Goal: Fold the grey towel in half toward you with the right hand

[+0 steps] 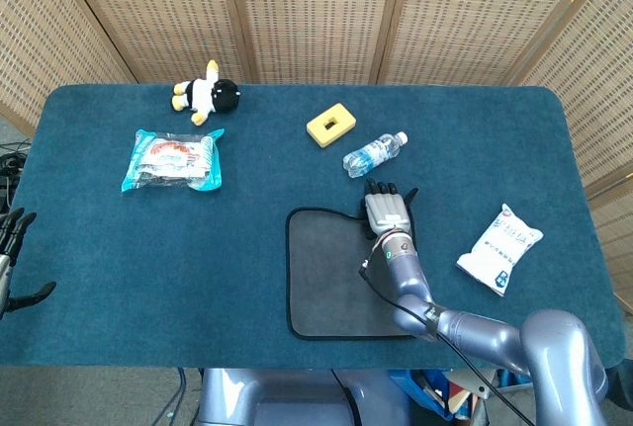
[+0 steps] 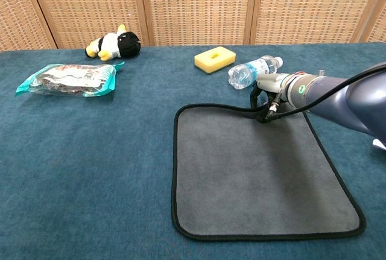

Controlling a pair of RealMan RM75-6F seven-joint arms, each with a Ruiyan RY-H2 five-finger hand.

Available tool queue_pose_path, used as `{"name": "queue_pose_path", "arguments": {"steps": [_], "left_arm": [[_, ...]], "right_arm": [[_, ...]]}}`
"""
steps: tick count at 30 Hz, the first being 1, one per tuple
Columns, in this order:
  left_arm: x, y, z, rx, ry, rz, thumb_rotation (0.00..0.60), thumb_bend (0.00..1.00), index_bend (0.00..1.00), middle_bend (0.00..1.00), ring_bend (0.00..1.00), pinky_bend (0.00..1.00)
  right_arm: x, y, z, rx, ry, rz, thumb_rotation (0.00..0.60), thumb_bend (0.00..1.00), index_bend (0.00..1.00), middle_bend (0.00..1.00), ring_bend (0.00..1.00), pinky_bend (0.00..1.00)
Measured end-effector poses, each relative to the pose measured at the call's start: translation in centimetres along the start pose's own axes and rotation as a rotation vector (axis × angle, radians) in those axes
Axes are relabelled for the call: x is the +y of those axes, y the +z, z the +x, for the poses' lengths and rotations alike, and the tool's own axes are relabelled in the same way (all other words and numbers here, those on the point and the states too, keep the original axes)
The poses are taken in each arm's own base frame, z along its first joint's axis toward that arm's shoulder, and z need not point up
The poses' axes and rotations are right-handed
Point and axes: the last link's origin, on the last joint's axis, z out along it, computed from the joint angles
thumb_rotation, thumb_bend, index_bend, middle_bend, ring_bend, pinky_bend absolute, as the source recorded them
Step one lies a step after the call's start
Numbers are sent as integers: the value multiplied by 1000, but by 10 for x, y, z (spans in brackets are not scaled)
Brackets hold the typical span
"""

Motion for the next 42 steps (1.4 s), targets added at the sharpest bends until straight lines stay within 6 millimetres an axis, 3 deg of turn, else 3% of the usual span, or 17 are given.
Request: {"name": "queue_pose_path", "arguments": {"steps": [17, 30, 37, 42], "left_arm": [[4, -2, -1, -3, 4, -19, 600, 209, 0, 0, 0, 0], [10, -8, -4, -10, 19, -54, 600, 209, 0, 0, 0, 0], [14, -14, -3, 2, 18, -78, 600, 209, 0, 0, 0, 0], [15, -19, -1, 11, 15, -91, 600, 208, 0, 0, 0, 0]], "right_arm": [[1, -21, 0, 90, -29, 94, 600, 542, 611, 0, 0, 0], [8, -78, -10, 151, -65, 247, 600, 576, 626, 0, 0, 0], [16, -120, -25, 150, -85, 311, 600, 587, 628, 0, 0, 0], [21, -137, -39, 136, -120, 335, 600, 587, 628, 0, 0, 0]]}}
